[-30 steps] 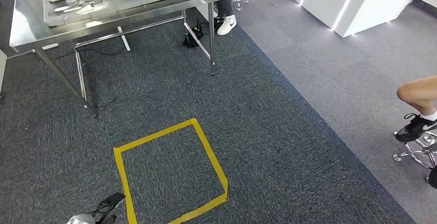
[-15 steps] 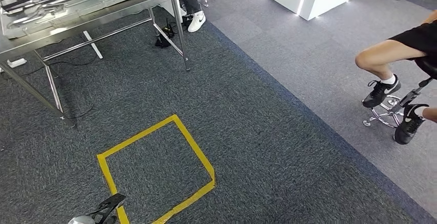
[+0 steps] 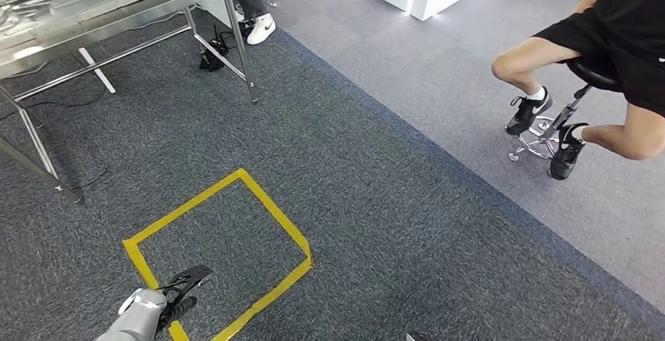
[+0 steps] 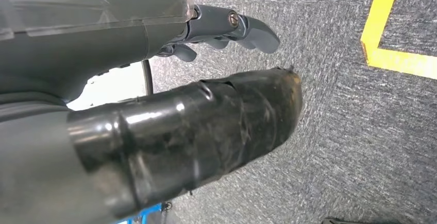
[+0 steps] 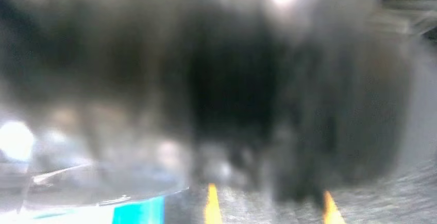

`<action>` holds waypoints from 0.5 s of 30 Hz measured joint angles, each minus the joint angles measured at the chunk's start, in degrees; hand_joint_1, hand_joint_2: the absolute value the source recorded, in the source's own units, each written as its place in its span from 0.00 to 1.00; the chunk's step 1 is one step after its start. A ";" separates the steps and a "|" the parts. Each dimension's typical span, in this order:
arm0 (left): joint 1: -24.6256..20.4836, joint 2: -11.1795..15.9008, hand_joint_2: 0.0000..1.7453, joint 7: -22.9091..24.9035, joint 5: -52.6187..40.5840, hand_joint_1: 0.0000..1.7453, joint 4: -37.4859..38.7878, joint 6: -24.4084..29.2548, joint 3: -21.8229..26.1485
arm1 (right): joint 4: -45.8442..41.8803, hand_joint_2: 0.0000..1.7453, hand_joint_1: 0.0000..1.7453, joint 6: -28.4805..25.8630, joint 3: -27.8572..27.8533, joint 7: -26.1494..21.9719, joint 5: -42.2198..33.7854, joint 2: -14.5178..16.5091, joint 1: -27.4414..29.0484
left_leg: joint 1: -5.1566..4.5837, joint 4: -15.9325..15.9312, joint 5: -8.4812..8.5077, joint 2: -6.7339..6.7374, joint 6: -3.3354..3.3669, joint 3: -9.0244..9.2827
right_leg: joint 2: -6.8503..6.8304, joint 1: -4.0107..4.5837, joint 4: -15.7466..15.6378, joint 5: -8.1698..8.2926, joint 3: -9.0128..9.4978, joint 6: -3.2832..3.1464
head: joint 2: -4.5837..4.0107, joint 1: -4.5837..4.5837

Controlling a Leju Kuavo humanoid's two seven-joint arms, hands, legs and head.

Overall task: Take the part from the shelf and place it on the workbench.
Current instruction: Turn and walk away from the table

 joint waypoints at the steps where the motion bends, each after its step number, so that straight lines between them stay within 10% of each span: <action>1: 0.07 -0.01 0.00 0.04 0.01 0.00 0.01 0.08 0.01 | 0.00 0.00 0.00 0.01 -0.14 -0.08 -0.07 0.00 0.07 | -0.08 0.16 0.28 0.67 -0.01 -0.55 | -0.48 -0.15 3.72 -1.86 -1.34 0.23 | 0.00 0.01; 3: 0.06 -0.03 0.00 0.19 -0.01 0.00 0.01 0.13 0.01 | -0.01 0.00 0.00 0.01 -0.41 -0.20 -0.12 0.00 0.11 | -0.15 0.58 0.58 2.12 -0.11 -1.49 | -0.98 -0.38 5.95 -2.50 -1.13 0.53 | 0.00 0.01; 7: -0.19 -0.24 0.00 0.28 -0.05 0.00 0.00 0.13 0.01 | -0.07 0.00 0.00 0.02 -0.69 -0.31 -0.25 0.02 -0.08 | -0.38 1.43 0.35 4.49 -0.71 -2.09 | -3.84 -0.12 -7.58 1.60 8.05 -0.08 | 0.00 -0.03; 10: -0.56 -0.39 0.00 0.28 -0.08 0.00 0.00 0.15 0.01 | -0.11 0.00 0.00 0.02 -0.85 -0.38 -0.37 0.10 -0.14 | -0.60 1.65 0.27 5.83 -1.68 -2.17 | -3.67 0.36 -10.00 1.85 8.83 -1.11 | 0.00 -0.22; 15: -0.76 -0.56 0.00 0.43 -0.41 0.00 0.00 0.31 0.00 | -0.15 0.00 0.00 0.01 -0.90 -0.40 -0.62 0.15 -0.24 | -0.02 10.86 -5.70 1.14 -2.83 -6.23 | -1.45 -0.18 -10.96 2.95 8.52 -2.78 | 0.00 -0.32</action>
